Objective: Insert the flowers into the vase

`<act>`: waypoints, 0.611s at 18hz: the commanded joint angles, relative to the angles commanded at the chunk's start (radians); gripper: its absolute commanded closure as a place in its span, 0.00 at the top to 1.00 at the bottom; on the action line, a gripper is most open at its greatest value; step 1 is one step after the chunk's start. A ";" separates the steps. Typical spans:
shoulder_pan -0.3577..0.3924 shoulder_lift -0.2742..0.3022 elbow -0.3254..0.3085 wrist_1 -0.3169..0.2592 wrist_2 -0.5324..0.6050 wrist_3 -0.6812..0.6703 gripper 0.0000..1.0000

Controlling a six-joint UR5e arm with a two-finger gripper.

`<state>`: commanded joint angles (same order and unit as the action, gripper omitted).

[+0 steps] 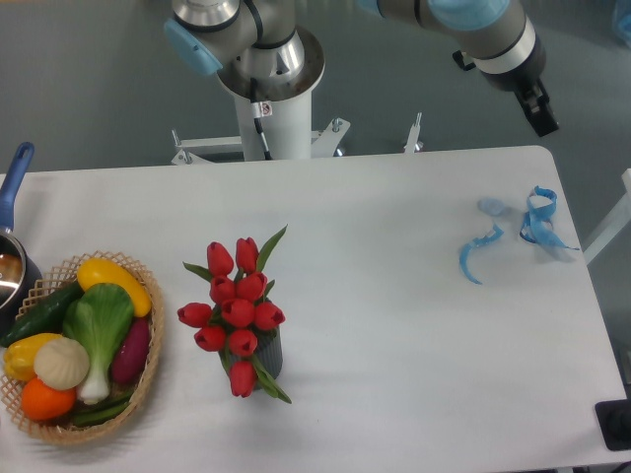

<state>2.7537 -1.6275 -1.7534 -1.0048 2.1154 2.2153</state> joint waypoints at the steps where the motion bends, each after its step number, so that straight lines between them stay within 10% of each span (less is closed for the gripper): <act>1: -0.012 -0.009 0.005 0.000 -0.002 -0.026 1.00; 11: -0.032 -0.014 0.017 0.000 -0.183 -0.166 1.00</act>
<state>2.7213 -1.6414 -1.7365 -1.0048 1.9328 2.0494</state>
